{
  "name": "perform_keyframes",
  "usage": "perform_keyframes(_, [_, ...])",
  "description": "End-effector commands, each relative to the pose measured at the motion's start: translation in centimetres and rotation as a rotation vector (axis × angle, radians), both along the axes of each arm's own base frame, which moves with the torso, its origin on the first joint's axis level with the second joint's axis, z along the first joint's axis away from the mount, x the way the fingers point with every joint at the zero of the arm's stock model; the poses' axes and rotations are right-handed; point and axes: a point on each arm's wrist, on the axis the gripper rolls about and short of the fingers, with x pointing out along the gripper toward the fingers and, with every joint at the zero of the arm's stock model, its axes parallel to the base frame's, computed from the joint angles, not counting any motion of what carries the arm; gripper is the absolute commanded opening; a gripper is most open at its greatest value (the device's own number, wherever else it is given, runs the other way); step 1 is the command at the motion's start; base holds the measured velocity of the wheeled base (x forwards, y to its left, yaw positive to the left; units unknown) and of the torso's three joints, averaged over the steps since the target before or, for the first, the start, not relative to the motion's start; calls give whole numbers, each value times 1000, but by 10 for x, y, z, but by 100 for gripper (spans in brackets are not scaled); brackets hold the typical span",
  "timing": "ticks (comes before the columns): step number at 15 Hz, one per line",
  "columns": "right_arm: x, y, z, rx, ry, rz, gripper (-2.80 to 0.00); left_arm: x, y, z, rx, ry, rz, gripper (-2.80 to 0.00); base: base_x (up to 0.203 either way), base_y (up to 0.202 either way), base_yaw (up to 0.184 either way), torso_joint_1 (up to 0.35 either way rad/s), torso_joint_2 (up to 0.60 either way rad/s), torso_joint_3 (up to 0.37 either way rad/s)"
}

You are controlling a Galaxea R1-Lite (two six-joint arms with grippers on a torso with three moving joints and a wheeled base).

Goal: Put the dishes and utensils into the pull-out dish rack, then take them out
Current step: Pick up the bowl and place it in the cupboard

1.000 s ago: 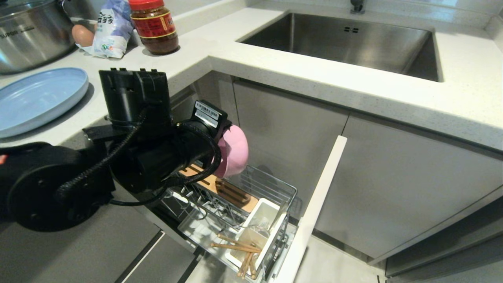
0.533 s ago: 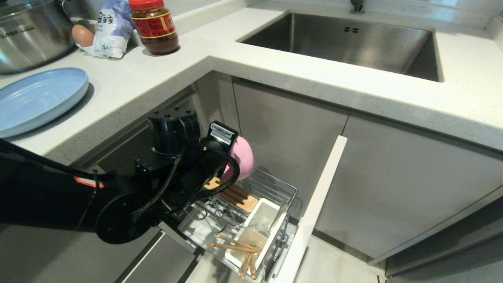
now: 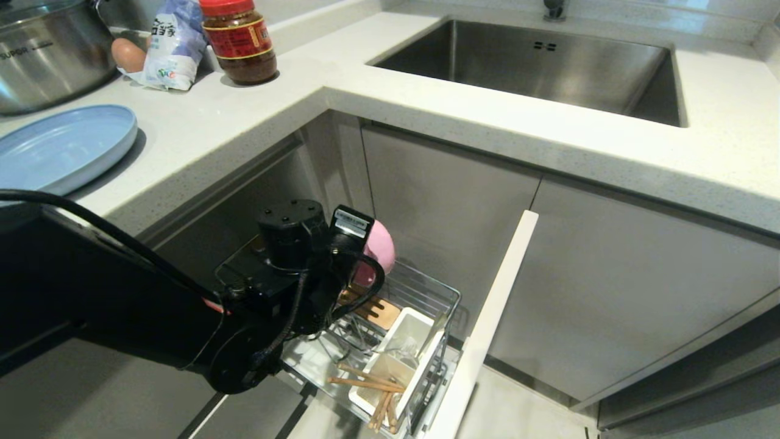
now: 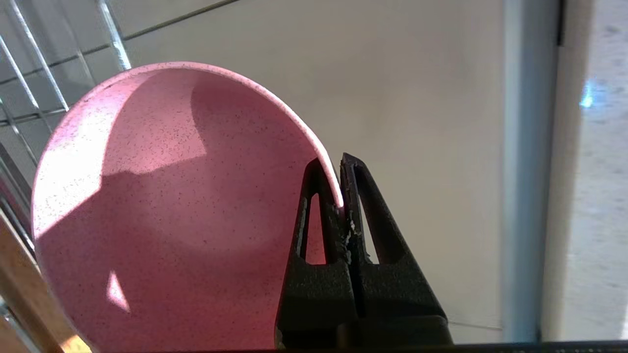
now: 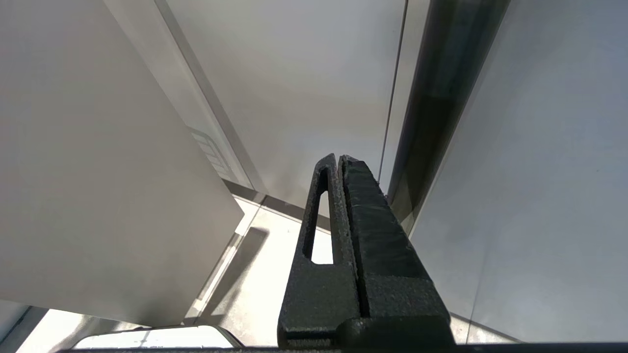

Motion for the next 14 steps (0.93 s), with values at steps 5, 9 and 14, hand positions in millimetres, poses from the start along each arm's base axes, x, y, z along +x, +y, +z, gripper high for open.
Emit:
perform_keyframes(5, [0,0,0,0,-5,0,-280,7,-4,-21,-28,-68,12,-280,0,0,0,0,0,0])
perform_keyframes(9, [0,0,0,0,-5,0,-280,10,-6,-33,-36,-85,12,-280,0,0,0,0,0,0])
perform_keyframes(14, [0,0,0,0,-5,0,-280,13,-6,-41,-44,-96,17,-280,0,0,0,0,0,0])
